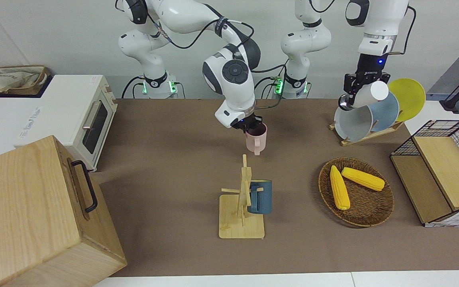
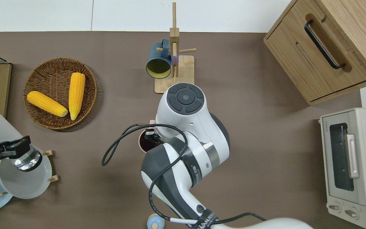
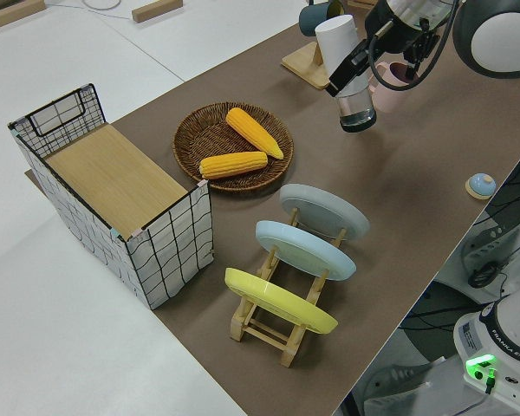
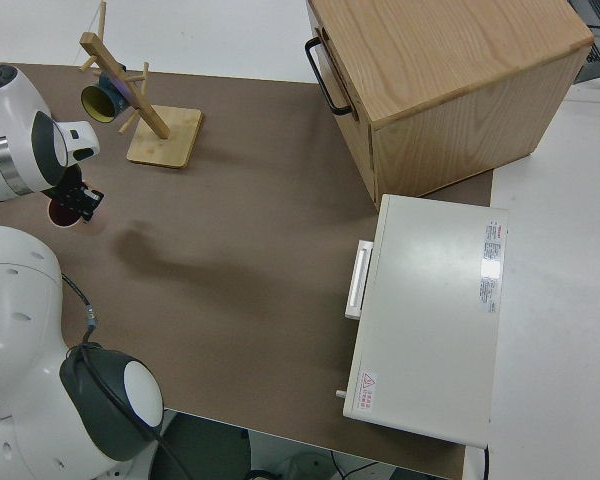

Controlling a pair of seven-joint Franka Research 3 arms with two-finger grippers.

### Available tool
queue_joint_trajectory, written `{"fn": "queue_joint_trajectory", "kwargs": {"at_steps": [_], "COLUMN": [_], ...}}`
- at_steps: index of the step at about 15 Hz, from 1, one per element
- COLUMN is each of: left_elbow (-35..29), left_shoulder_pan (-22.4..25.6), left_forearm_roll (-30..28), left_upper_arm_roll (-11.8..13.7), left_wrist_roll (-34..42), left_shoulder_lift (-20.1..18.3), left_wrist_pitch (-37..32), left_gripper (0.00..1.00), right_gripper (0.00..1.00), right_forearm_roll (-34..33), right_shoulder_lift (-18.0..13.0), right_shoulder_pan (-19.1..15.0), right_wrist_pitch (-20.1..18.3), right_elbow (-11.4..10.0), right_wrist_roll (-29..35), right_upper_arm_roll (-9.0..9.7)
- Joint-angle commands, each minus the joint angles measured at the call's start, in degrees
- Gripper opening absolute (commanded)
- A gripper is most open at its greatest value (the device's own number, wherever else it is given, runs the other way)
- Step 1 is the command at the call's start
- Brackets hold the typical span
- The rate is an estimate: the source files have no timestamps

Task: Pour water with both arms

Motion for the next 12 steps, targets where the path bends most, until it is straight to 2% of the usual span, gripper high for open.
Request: {"fn": "queue_joint_trajectory", "kwargs": {"at_steps": [1,8,9,10,12], "left_elbow": [-4.18,-7.35,-7.44,-7.44,-7.44], "left_shoulder_pan": [-2.76,-4.87,-4.87,-4.87,-4.87], "left_forearm_roll": [0.53,-1.23,-1.67,-1.76,-1.85], "left_upper_arm_roll": [0.51,0.60,0.60,0.60,0.60], "left_wrist_roll": [-0.32,-0.50,-0.41,-0.32,-0.32], "left_shoulder_lift": [-4.09,-5.94,-5.94,-5.85,-5.85], "left_wrist_pitch": [0.59,0.24,0.16,-0.02,-0.46], "left_gripper": [0.00,0.00,0.00,0.00,0.00], "right_gripper": [0.000,0.014,0.383,0.627,0.990], "right_forearm_roll": [3.39,5.15,5.50,5.68,5.68], "right_shoulder_lift": [5.05,8.92,9.10,9.19,9.54], "right_shoulder_pan": [3.33,4.92,4.92,4.92,4.92], "right_wrist_pitch": [4.68,10.39,11.88,13.20,14.01], "right_elbow": [3.50,3.41,3.15,2.97,2.97], "right_wrist_roll": [5.56,8.03,8.12,8.03,7.94], "right_upper_arm_roll": [-0.37,-0.28,-0.28,-0.28,-0.28]}}
